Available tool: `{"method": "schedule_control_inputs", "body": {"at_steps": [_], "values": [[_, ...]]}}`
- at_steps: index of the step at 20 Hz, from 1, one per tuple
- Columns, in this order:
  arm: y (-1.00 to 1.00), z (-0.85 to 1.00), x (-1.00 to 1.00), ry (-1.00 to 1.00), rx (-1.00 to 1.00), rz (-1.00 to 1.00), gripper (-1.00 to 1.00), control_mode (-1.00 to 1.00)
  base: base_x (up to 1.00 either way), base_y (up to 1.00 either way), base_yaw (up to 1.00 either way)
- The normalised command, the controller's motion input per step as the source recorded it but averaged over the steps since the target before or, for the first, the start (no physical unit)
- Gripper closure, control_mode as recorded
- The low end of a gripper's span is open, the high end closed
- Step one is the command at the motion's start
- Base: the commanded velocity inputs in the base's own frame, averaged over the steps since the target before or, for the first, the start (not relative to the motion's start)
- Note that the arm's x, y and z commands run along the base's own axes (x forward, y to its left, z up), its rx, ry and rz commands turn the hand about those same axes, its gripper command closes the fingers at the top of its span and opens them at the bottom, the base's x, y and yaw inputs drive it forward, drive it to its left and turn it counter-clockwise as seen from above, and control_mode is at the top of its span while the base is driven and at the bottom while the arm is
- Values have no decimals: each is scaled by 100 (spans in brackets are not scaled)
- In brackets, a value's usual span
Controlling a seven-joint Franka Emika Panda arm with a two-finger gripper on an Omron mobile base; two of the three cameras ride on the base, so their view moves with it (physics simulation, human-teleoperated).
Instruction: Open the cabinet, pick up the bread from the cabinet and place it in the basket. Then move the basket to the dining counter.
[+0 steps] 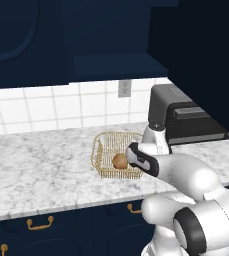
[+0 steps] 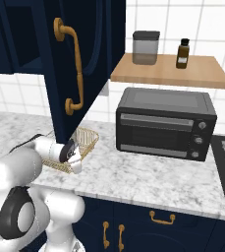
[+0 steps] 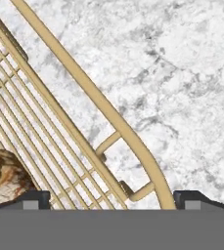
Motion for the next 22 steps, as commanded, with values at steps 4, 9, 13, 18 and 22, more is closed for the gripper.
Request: {"method": "schedule_control_inputs", "body": {"at_steps": [4, 9, 13, 18, 22], "values": [[0, -37, 0, 9, 0, 2, -100, -100, 0, 0, 0], [0, -30, 5, 2, 0, 1, -100, -100, 0, 0, 0], [0, -17, 0, 6, 0, 0, 100, -100, 0, 0, 0], [0, -15, 0, 1, 0, 0, 100, -100, 0, 0, 0], [6, -1, -18, -2, 0, -2, 100, -100, 0, 0, 0]]}}
